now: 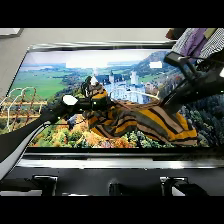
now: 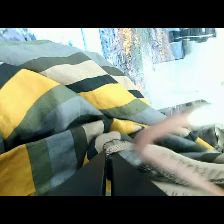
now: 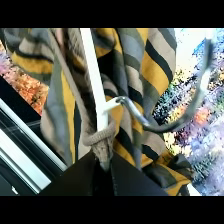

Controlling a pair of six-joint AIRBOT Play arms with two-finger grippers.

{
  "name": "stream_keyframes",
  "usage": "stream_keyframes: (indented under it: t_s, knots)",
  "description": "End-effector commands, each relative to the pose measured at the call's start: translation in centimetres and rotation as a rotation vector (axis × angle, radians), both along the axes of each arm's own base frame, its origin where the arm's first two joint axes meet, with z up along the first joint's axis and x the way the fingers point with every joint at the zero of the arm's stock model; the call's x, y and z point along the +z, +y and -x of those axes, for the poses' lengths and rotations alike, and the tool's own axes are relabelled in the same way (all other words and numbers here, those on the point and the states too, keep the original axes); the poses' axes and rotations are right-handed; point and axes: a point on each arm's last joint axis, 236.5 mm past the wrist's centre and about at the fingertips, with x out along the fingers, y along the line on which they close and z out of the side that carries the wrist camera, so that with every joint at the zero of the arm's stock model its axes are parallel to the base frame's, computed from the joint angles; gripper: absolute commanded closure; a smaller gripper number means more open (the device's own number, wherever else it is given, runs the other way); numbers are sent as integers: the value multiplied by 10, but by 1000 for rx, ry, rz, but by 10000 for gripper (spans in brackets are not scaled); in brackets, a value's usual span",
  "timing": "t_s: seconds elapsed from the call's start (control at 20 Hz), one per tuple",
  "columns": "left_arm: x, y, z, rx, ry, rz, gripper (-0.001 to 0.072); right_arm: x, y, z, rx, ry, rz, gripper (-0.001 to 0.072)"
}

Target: Fold the clothes and pants, and hang the long-sleeved shirts on hangers.

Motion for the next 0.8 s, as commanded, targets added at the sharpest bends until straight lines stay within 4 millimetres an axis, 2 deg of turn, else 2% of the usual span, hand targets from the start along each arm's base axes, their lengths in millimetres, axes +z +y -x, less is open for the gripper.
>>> stream_keyframes:
  t_s: [0.0, 0.1, 0.3, 0.55, 0.65, 0.75]
  knots:
    - [4, 8, -1, -19, -21, -22, 684, -9, -3, 4, -6, -2, 136, 682]
    - [5, 8, 0, -39, -33, -43, 684, -11, -16, -2, -91, -15, 216, 683]
    - [10, 11, -6, -45, -69, -78, 684, -10, 1, -1, -41, -39, 213, 683]
    - [19, 13, -15, -63, -135, -120, 684, -13, 20, 16, 33, -8, 225, 683]
    - [18, 17, -18, -66, -153, -159, 684, -12, 17, 21, 15, 13, 227, 683]
    - [8, 24, -18, -69, -140, -203, 684, -4, 14, 20, 3, -27, 227, 683]
